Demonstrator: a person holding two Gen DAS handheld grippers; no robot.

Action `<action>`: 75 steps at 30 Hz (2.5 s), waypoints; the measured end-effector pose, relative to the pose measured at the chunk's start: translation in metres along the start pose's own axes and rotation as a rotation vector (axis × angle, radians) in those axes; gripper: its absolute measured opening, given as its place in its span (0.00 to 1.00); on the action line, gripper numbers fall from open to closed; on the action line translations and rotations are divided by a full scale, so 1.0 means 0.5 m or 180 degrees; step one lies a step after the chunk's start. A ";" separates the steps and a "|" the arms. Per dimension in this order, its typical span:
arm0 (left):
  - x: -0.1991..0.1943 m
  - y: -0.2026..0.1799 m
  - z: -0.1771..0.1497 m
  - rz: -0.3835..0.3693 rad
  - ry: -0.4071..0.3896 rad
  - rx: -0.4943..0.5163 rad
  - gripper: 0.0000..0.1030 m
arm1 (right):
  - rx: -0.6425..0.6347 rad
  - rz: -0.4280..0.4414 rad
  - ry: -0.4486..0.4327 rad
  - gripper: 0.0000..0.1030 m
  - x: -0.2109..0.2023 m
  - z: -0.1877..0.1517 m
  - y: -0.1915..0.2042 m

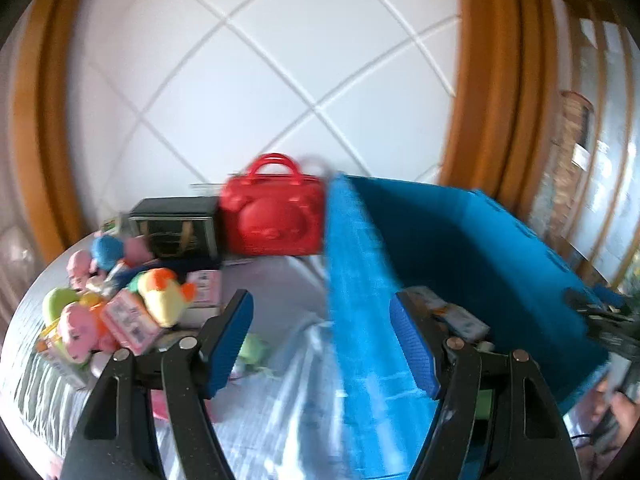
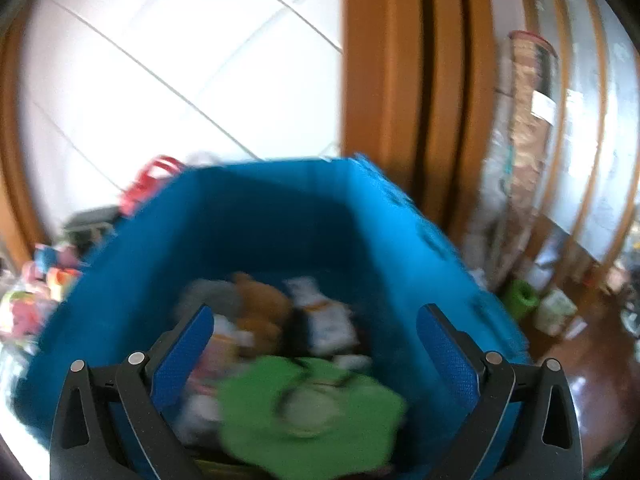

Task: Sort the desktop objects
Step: 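Move both tools back toward the pile on the table, then grasp the orange-topped medicine box with the left tool while the right tool grasps the white plush toy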

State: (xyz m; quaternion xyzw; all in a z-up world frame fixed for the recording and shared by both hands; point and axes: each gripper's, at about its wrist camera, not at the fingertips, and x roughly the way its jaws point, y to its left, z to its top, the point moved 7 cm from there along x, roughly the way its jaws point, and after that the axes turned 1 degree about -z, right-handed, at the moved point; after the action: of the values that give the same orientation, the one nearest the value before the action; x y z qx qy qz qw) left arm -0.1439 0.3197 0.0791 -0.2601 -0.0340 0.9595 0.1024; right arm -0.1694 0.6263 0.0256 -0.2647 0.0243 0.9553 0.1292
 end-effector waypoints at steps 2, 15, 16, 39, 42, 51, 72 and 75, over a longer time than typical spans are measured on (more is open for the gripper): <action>-0.007 0.074 -0.008 0.0137 -0.0035 -0.0175 0.68 | -0.0064 0.0151 -0.0175 1.00 -0.034 0.016 0.055; 0.008 0.467 -0.128 0.0795 0.0388 -0.0513 0.68 | -0.0371 0.1157 -0.0489 1.00 -0.139 0.071 0.465; 0.011 0.498 -0.144 0.0841 0.0434 -0.0558 0.68 | -0.0392 0.1196 -0.0470 1.00 -0.142 0.066 0.489; 0.216 1.029 -0.425 0.1542 0.0913 -0.1121 0.68 | -0.0929 0.2061 0.1466 1.00 0.195 -0.328 1.098; 0.248 1.040 -0.435 0.1464 0.0964 -0.1041 0.46 | -0.1083 0.2056 0.1495 1.00 0.213 -0.356 1.155; 0.158 1.024 -0.456 0.1281 0.1017 -0.0924 0.46 | -0.1779 0.1958 0.1475 1.00 0.264 -0.452 1.329; 0.077 0.937 -0.351 0.1238 0.0819 -0.0661 0.46 | -0.1220 0.2565 0.1145 0.57 0.205 -0.319 1.305; 0.050 0.894 -0.292 0.1152 0.0647 -0.0547 0.46 | -0.1071 0.2590 0.0866 0.57 0.158 -0.241 1.256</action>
State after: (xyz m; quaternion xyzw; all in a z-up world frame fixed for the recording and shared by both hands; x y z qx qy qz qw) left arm -0.1713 -0.1100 -0.1120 -0.3650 -0.0579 0.9247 -0.0910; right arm -0.3376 0.0247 -0.1320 -0.3739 -0.0124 0.8756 -0.3055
